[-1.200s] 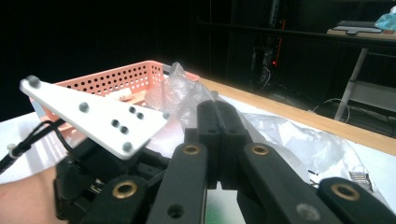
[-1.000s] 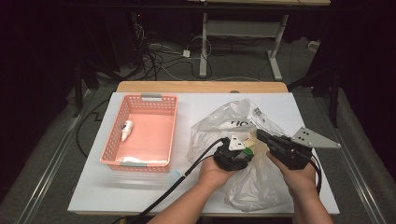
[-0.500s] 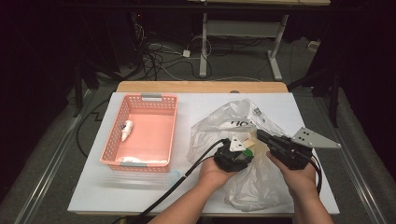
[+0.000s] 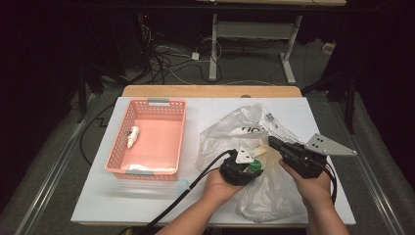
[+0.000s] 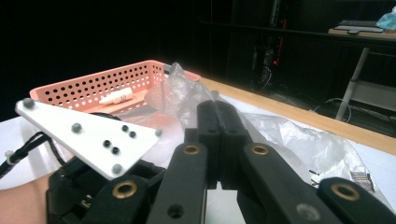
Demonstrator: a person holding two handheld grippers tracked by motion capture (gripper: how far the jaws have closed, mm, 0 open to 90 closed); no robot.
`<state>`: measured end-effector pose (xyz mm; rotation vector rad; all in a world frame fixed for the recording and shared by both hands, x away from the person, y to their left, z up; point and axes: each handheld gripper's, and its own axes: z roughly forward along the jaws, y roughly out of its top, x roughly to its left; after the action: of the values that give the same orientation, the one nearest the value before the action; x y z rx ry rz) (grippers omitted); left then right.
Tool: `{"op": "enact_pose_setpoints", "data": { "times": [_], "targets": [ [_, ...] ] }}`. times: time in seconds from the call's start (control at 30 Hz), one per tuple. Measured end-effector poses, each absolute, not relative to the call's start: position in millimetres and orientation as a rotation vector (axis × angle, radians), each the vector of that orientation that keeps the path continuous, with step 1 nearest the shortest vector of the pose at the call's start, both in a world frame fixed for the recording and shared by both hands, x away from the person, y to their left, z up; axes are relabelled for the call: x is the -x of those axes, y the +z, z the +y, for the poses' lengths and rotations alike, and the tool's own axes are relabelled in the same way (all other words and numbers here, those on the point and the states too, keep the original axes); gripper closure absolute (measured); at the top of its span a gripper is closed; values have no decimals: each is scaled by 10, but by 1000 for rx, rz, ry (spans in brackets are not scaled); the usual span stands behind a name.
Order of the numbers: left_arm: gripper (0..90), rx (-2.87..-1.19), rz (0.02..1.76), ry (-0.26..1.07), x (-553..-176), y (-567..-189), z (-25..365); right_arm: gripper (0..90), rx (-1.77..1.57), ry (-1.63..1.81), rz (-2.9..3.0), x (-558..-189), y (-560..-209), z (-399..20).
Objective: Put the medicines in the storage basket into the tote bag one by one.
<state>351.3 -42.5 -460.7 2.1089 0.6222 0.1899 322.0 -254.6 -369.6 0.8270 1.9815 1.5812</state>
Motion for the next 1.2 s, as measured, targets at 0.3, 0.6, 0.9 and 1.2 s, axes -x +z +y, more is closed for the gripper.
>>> {"op": "enact_pose_setpoints", "data": {
  "times": [0.3,0.6,0.9,1.2],
  "targets": [
    [365,-2079,604,175,-3358,-4547,-233,900,-823,1584,1976,-3216,-3689,-2547],
    [323,-2079,589,174,-3174,-4505,-38,900,-822,1581,1978,-3211,-3685,-2547],
    [242,-2048,582,160,-2994,-4421,219,900,-825,1580,1975,-3206,-3681,-2550],
    [144,-2043,582,156,-2888,-4299,442,900,-828,1573,1978,-3212,-3691,-2547]
  ]
}}
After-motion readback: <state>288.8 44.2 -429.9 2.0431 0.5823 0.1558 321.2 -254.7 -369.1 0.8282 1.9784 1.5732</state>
